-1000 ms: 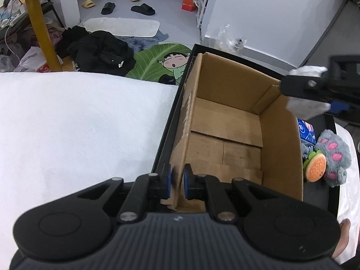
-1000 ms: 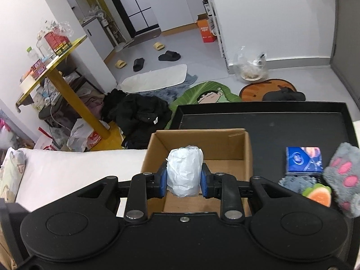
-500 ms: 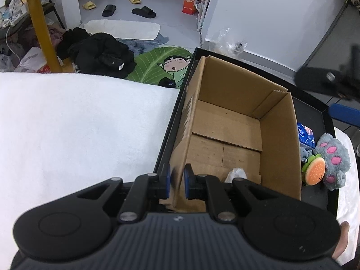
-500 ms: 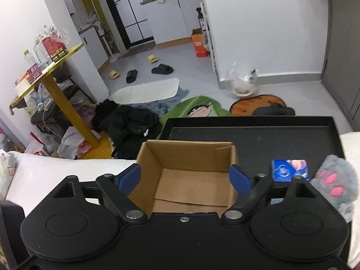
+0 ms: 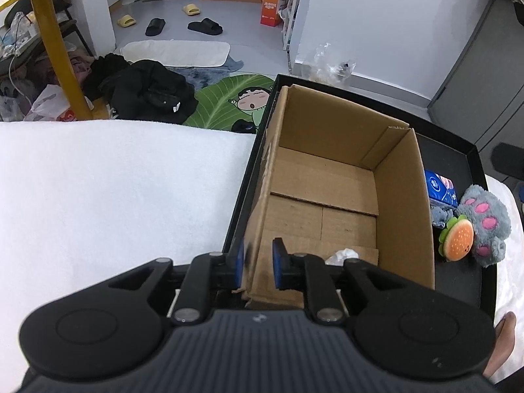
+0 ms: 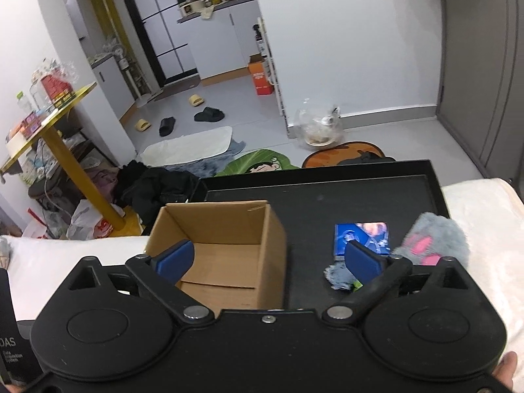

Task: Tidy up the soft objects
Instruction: 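Open the left gripper off the box wall while the right gripper withdraws, then lower the right gripper onto the orange burger plush and grasp it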

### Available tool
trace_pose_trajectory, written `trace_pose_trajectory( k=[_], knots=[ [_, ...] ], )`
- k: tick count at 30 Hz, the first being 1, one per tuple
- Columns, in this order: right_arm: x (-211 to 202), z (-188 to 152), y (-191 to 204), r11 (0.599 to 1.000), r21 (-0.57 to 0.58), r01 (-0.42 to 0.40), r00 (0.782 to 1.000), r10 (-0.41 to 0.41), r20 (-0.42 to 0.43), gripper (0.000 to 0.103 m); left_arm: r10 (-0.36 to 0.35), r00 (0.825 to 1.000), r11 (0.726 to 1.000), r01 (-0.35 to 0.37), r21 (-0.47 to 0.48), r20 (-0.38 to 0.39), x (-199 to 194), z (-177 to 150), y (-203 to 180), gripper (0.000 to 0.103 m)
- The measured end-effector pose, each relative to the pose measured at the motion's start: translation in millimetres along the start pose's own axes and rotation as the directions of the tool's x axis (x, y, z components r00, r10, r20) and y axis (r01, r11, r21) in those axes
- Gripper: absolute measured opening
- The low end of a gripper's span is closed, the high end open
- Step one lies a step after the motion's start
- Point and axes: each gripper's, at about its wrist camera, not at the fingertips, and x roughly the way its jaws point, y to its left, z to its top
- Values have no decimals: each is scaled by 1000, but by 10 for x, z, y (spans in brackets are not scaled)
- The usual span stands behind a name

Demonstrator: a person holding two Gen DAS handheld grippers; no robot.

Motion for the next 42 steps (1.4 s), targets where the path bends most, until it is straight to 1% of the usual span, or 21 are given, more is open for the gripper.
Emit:
trace_pose_trajectory(
  k=[5, 12, 14, 21, 27, 32, 38, 42],
  knots=[
    [-30, -52, -226, 999, 29, 20, 1000, -20, -15, 100, 6, 1000, 1000, -6, 14, 12, -36, -4, -36, 30],
    [-38, -127, -529, 996, 80, 35, 999, -32, -42, 100, -1, 1000, 1000, 1, 23, 30, -105, -15, -58, 49],
    [-37, -160, -593, 995, 92, 39, 998, -34, -48, 100, 3, 999, 1000, -4, 28, 34, -116, -21, -73, 52],
    [-39, -307, -816, 991, 128, 46, 997, -37, -69, 100, 23, 998, 998, -27, 53, 62, -158, -37, -141, 58],
    [10, -442, -954, 986, 158, 58, 995, -43, -94, 100, 27, 998, 995, -33, 91, 65, -162, -63, -215, 59],
    [105, -543, -1043, 982, 180, 53, 993, -32, -114, 100, 33, 998, 993, -39, 108, 55, -142, -70, -261, 60],
    [216, -626, -1105, 977, 210, 49, 993, -25, -115, 93, 42, 998, 992, -47, 117, 46, -120, -48, -290, 60],
    [275, -662, -1101, 977, 201, 69, 994, -49, -101, 90, 56, 998, 990, -60, 125, 40, -98, -44, -310, 60]
  ],
)
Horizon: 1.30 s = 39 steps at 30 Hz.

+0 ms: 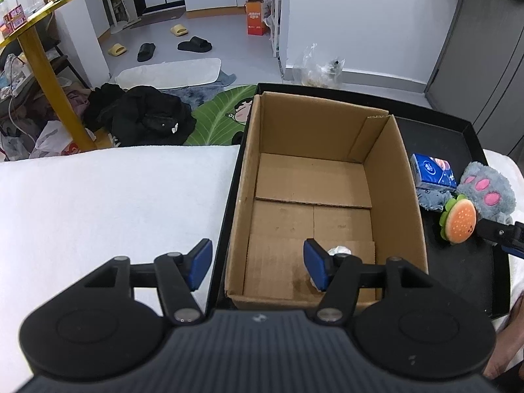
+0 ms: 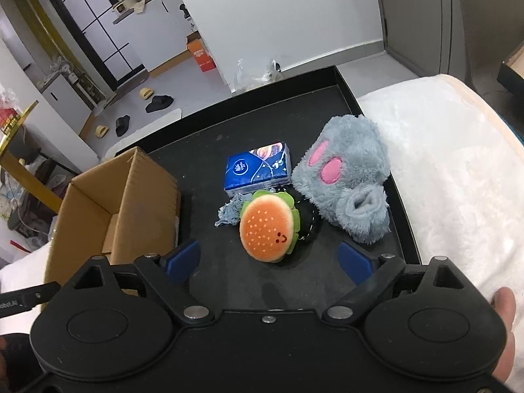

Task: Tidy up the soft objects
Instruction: 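Lower the right gripper onto the orange burger plush and grasp it, then lift the burger plush and carry it over the box with the right gripper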

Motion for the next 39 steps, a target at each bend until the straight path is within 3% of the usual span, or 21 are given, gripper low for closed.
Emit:
trace_pose_trajectory(
  k=[18, 23, 26, 28, 33, 39],
  knots=[
    [342, -44, 244, 989, -103, 109, 993, -103, 60, 75, 12, 999, 999, -11, 33, -31, 117, 19, -52, 60],
    [428, -83, 273, 979, -138, 148, 988, -141, 57, 66, 5, 999, 999, -4, 32, -35, 118, 22, -46, 60],
    [442, -112, 292, 973, -171, 155, 988, -149, 52, 43, -4, 999, 1000, 5, 23, -38, 127, 33, -27, 60],
    [451, -123, 282, 975, -167, 148, 989, -144, 37, 36, -7, 999, 1000, 8, 22, -41, 133, 36, -26, 60],
    [379, -124, 266, 977, -160, 144, 989, -140, 36, 30, -10, 999, 1000, 10, 17, -41, 131, 39, -9, 60],
    [252, -103, 246, 984, -133, 120, 993, -118, 21, 30, -13, 999, 1000, 13, -9, -35, 114, 44, -5, 60]
  ],
)
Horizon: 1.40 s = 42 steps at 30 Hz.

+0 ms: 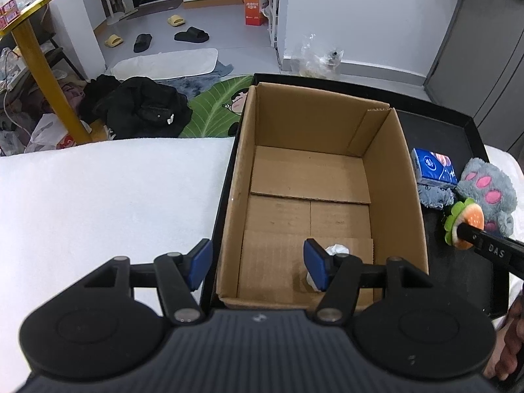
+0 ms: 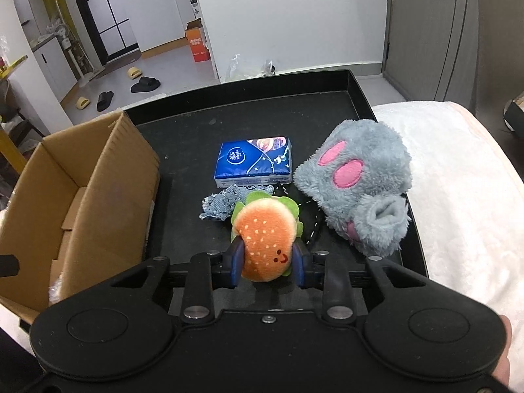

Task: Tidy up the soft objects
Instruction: 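Lift the burger plush and carry it over the box with the right gripper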

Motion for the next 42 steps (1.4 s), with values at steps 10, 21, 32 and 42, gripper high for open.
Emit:
trace_pose_trajectory(
  k=[10, 21, 32, 42],
  knots=[
    [-297, 184, 37, 999, 19, -51, 998, 50, 31, 30, -7, 1000, 999, 8, -40, 10, -43, -7, 76, 60],
    [-525, 445, 449, 992, -58, -114, 990, 118, 79, 30, 1, 1000, 996, 0, -91, 14, -58, -8, 158, 57],
    [-530, 509, 788, 983, -121, -137, 987, 146, 71, 30, -21, 1000, 993, 23, -118, 16, -42, -20, 253, 51],
    [-501, 532, 1139, 966, -189, -177, 981, 188, 41, 31, -38, 999, 989, 36, -143, -9, 36, -13, 295, 26]
  ],
)
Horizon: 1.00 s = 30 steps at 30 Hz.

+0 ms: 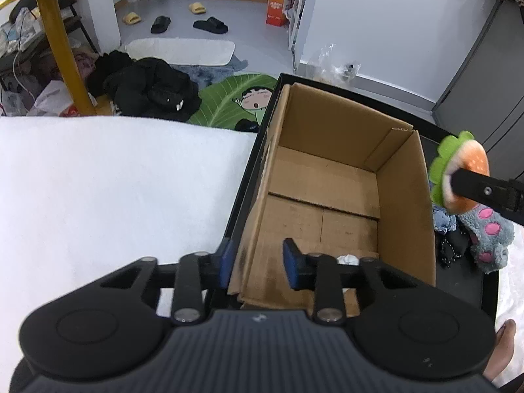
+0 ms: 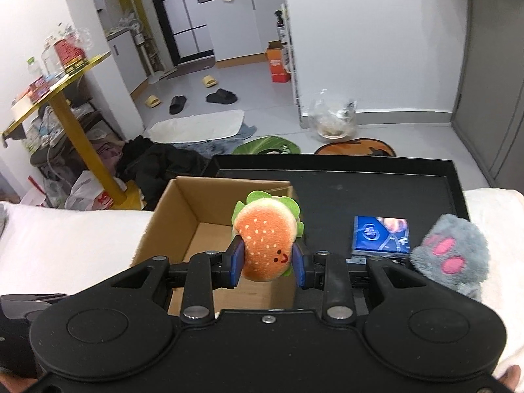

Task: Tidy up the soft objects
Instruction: 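Lift the burger plush and carry it over the box with the right gripper, then lower the burger plush into the box and open the right gripper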

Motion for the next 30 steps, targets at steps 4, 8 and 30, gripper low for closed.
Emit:
trace_pose_trajectory(
  k=[4, 8, 30],
  knots=[
    [53, 15, 120, 1000, -29, -13, 1000, 12, -15, 31, 7, 1000, 1000, -7, -16, -4, 19, 0, 30, 17],
    [92, 28, 202, 999, -48, -24, 999, 23, -32, 31, 13, 1000, 1000, -13, -27, -3, 25, -2, 50, 12],
    [186, 230, 472, 991, -38, -128, 992, 127, -11, 55, 11, 1000, 998, -11, -67, -1, 63, 2, 113, 11]
  ],
)
